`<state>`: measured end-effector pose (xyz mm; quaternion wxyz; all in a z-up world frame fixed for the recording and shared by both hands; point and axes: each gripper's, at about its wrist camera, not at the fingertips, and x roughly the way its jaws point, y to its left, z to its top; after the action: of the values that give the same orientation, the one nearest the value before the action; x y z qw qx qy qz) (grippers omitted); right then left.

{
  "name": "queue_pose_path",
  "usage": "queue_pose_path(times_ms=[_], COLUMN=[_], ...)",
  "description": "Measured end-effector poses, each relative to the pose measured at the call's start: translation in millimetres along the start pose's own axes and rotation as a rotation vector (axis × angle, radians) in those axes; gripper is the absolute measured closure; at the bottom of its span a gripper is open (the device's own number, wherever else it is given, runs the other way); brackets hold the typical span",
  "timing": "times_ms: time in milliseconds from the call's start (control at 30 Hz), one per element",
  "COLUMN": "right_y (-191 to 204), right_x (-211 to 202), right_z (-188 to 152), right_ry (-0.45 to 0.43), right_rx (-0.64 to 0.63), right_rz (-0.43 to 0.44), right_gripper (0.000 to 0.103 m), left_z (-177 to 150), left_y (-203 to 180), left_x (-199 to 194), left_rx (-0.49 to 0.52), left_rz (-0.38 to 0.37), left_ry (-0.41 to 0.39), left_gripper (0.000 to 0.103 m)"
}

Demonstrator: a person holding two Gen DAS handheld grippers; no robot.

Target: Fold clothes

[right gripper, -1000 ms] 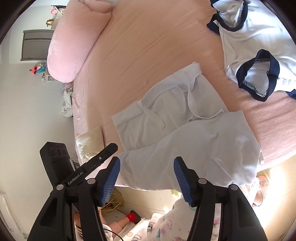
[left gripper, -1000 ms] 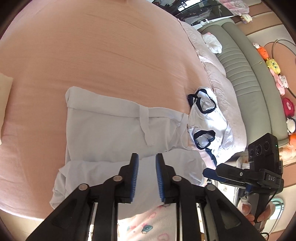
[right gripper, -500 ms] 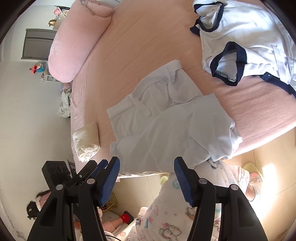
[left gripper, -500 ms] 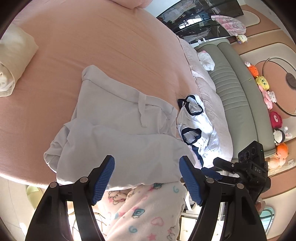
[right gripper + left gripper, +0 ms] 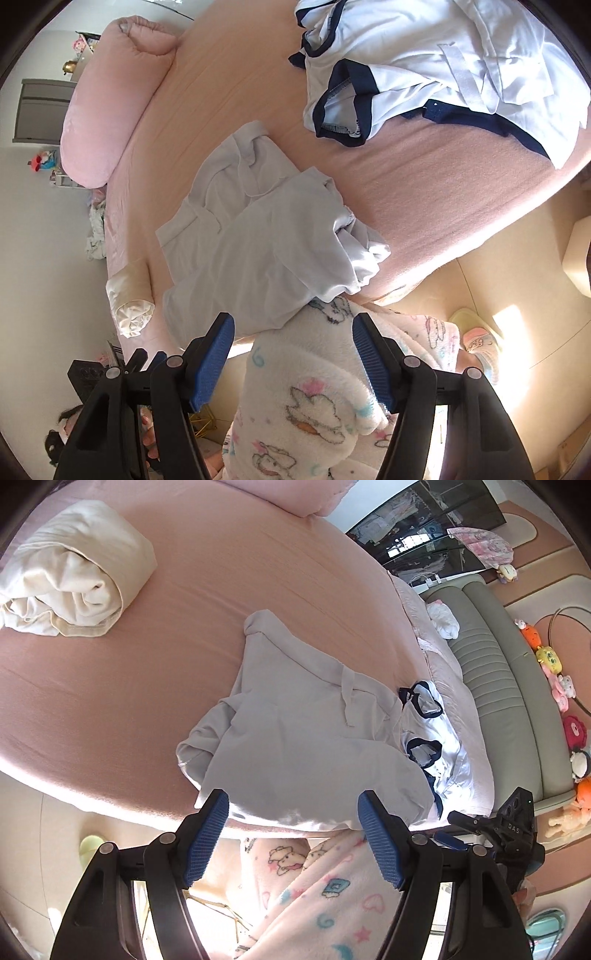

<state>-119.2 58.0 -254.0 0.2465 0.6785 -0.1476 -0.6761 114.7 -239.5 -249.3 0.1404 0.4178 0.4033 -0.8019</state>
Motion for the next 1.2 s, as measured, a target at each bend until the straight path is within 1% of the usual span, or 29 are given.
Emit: queue_pose_path(times_ms=[67,100,200,267,333,400,467,567,667,800,867,1033,1100,1200], right_y=[4,7,15,18,19,20,22,25,29,34,38,49,52,54], right_x=[-1,-1,1,3,5,7,11,23,38,54,58,73,79,87], right_z=[-2,-4,-10,-15,-19,-23,-27,-34,-45,-61,-65,-69,-71,-78], right_ry=[-0.027,-0.035,-0.037,-0.042,-0.052,-0.071,-0.084,-0.072,-0.053,-0.076,-0.088,-0.087,-0.09,-0.094], right_rx=[-0.071,-0.115,-0.233,-0.292,-0.338,-0.392,-0.472,-0.602,-0.772,-0.985,-1.068,-1.224,-1.289,-1.423], right_rz=[-0.04,-0.063,-0.115,-0.134,-0.164,-0.223,-0.292,-0.431,-0.578,-0.759,-0.798,-0.854,-0.887,-0.939], right_gripper=[0.037,0.037,0.037,0.037,0.037,0.037,0.037,0.037,0.037,0.037,0.037,0.037,0.037,0.037], left_z=[-4,-7,-14,-17,-21,-25,-27,-30,-36,-49,-55,-69,-71,-71], left_y=[-4,-5,-5,-2,-2,-5,-7,-13,-24,-41,-47,-57,-60,-62], left_x=[-3,-3,-3,-3,-1,3,6,13,22,35,42,61,64,68], left_rx=[0.094,0.132,0.188,0.191,0.215,0.258,0.296,0.365,0.489,0.687,0.773,0.962,1.017,1.073], left_rz=[0.105,0.141,0.178,0.185,0.222,0.275,0.315,0.383,0.485,0.593,0.624,0.729,0.748,0.765], left_ry=[-0.012,-0.013,0.0,0.009,0.012,0.018,0.029,0.044,0.053,0.065,0.068,0.089,0.086,0.09], left_gripper=[0.032,0.032,0.032,0.032,0.032,0.032,0.032,0.032,0.032,0.032,0.032,0.032,0.032,0.032])
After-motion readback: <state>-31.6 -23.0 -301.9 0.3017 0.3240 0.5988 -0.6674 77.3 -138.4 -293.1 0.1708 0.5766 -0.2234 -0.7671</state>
